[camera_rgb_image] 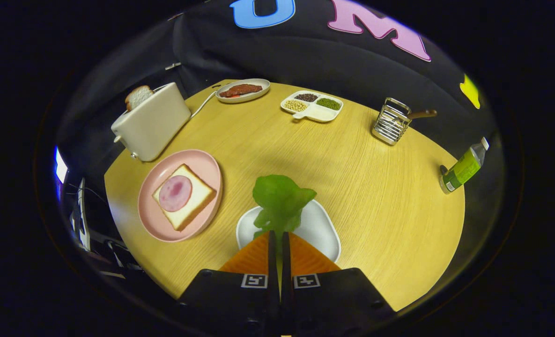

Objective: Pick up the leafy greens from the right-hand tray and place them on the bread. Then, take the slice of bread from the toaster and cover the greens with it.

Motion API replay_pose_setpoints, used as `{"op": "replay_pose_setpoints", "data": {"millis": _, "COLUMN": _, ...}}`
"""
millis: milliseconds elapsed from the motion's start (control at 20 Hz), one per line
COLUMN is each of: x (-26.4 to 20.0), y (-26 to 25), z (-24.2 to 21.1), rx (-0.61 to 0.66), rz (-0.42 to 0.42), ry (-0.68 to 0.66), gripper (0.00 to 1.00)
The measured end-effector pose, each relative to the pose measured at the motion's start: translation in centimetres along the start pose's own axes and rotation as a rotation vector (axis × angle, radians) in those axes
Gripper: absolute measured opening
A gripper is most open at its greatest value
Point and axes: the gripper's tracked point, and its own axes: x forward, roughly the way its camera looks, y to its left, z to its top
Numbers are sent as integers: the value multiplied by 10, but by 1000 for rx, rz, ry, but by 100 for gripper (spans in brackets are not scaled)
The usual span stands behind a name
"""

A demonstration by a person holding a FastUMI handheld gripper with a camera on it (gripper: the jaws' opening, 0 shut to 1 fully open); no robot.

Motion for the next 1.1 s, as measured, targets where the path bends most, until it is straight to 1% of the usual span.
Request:
{"op": "replay_pose_setpoints", "data": {"millis": 150, "x": -16, "y": 22, "z": 15, "rx": 19, "rz": 18, "ry": -35, "gripper": 6}}
{"op": "replay_pose_setpoints", "data": {"millis": 250, "x": -26, "y": 45, "z": 25, "rx": 41, "rz": 48, "ry": -56, "gripper": 6}}
{"op": "replay_pose_setpoints", "data": {"millis": 450, "x": -27, "y": 91, "z": 41, "rx": 38, "rz": 94, "ry": -69, "gripper": 6}}
{"op": "replay_pose_setpoints", "data": {"millis": 850, "x": 0, "y": 168, "z": 53, "rx": -11, "rz": 143, "ry": -22, "gripper": 6}}
{"op": "replay_pose_setpoints", "data": {"millis": 1000, "x": 15, "y": 180, "z": 50, "rx": -29, "rz": 138, "ry": 7, "gripper": 6}}
{"op": "replay_pose_setpoints", "data": {"millis": 1100, "x": 26, "y": 179, "z": 46, "rx": -36, "rz": 115, "ry": 30, "gripper": 6}}
